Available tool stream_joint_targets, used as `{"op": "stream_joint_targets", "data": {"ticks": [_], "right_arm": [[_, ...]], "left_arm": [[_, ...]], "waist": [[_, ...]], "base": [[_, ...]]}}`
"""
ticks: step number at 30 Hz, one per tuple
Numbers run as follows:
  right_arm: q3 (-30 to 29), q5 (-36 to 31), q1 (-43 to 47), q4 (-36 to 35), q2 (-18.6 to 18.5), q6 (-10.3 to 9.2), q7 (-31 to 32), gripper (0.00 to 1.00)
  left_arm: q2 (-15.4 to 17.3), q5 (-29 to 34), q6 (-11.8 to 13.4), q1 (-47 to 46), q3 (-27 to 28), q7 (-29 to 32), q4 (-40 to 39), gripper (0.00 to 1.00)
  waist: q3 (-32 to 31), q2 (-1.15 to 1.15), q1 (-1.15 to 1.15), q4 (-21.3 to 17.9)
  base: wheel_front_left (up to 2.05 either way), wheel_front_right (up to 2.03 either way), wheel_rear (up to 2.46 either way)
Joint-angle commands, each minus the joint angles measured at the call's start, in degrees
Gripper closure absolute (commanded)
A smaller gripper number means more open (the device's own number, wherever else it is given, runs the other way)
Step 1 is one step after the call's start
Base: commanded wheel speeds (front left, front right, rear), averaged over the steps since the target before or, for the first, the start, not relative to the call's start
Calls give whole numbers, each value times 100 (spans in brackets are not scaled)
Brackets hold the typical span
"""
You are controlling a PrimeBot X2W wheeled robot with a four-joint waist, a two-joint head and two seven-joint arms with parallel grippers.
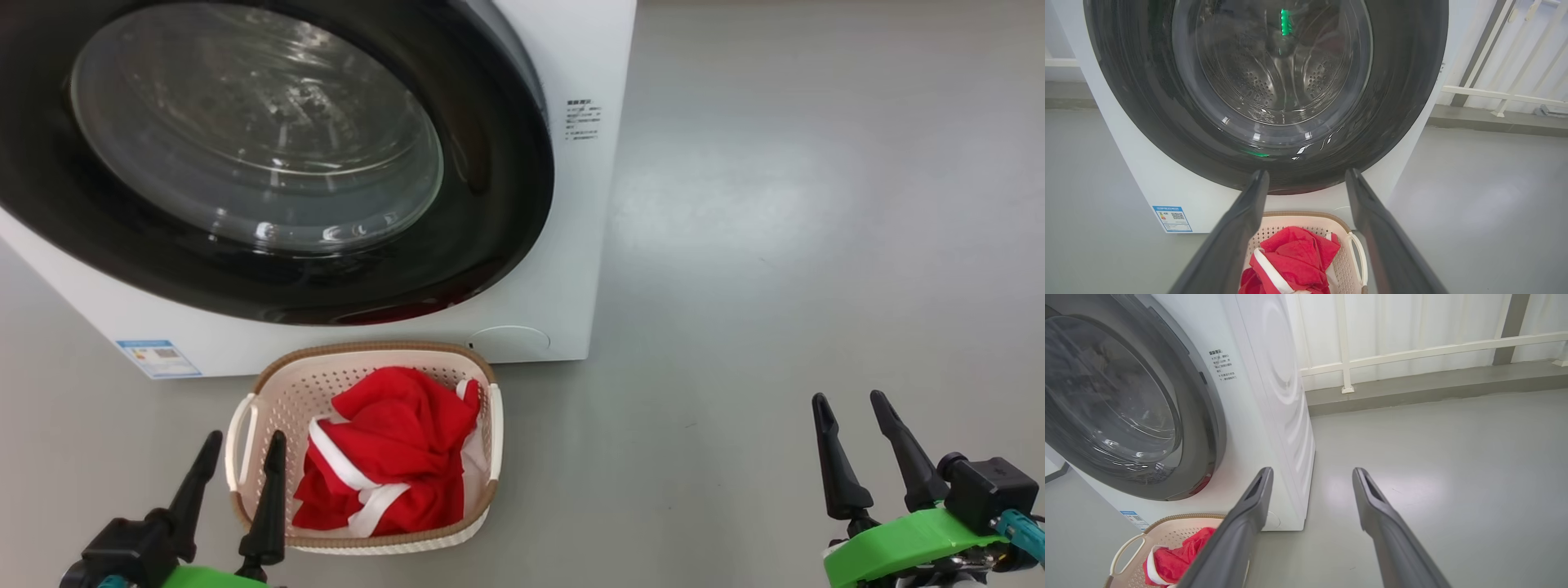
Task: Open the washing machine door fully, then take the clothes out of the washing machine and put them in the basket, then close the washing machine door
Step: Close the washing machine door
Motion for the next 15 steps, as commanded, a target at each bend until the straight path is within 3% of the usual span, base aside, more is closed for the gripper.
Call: {"op": "stream_joint_targets", "data": {"ticks": [1,15], "right_arm": [[113,-15,19,-194,-59,-6,-36,0],[39,1,198,-303,-22,-6,-36,0]], "left_arm": [[143,17,-31,-7,251,-27,-169,0],[145,56,-31,125,374,-27,-254,0]], "waist": [[-29,0,0,-73],[-48,0,0,-233]], "base": [[0,0,0],[0,0,0]]}}
